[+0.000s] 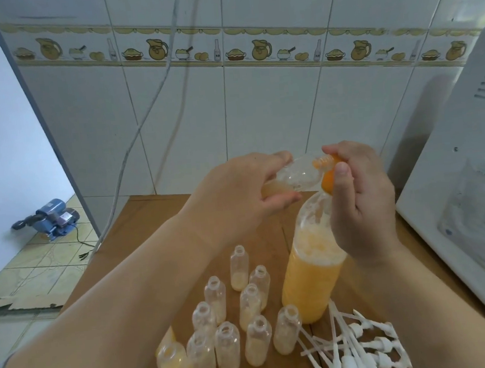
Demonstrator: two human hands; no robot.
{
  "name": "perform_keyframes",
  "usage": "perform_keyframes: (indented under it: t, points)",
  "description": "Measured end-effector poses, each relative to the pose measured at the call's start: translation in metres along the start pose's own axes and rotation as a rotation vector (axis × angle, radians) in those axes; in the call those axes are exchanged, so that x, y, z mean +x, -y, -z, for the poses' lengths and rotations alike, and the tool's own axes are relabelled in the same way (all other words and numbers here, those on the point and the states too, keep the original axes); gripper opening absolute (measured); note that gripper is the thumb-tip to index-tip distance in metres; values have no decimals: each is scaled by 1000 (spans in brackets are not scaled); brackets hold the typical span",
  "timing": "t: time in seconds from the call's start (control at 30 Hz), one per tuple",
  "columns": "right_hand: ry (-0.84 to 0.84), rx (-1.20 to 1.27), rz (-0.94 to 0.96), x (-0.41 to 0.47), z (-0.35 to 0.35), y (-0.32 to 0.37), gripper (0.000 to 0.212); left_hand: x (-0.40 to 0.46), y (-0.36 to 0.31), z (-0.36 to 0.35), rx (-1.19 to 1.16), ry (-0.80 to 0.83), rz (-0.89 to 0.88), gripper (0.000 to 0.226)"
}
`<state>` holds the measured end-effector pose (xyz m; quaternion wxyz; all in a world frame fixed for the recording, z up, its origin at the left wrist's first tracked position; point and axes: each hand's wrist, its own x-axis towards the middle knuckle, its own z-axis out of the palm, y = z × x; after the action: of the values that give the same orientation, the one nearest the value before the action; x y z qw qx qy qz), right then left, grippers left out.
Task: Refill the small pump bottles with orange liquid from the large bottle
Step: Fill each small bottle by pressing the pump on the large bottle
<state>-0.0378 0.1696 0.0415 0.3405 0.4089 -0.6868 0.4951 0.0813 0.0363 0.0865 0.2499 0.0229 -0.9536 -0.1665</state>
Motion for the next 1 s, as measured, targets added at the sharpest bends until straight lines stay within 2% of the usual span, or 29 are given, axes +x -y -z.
perform_keyframes:
  t: [0.13, 0.27, 0.47, 0.57, 0.7, 0.83, 1.0]
  points:
    - [-26, 7, 35, 4, 6, 6, 43, 0, -4, 4, -47, -50, -16, 52]
    - [-65, 2, 46, -4, -1, -6, 38, 0, -4, -6, -66, -4, -4, 47]
    - [84, -54, 36, -2, 5, -5, 44, 3, -1, 1, 1, 24, -2, 55]
    - [31, -32, 55, 4, 9, 1, 43, 2, -2, 7, -27, -17, -22, 54]
    - [-68, 3, 76, -3, 1, -4, 39, 0, -2, -3, -87, 13, -10, 52]
    - [-35, 3, 69, -7, -4, -8, 38, 0, 1, -8, -104, 58, 30, 54]
    - [-13, 2, 38, 3, 4, 2, 43, 3, 0, 5, -55, -5, -5, 56]
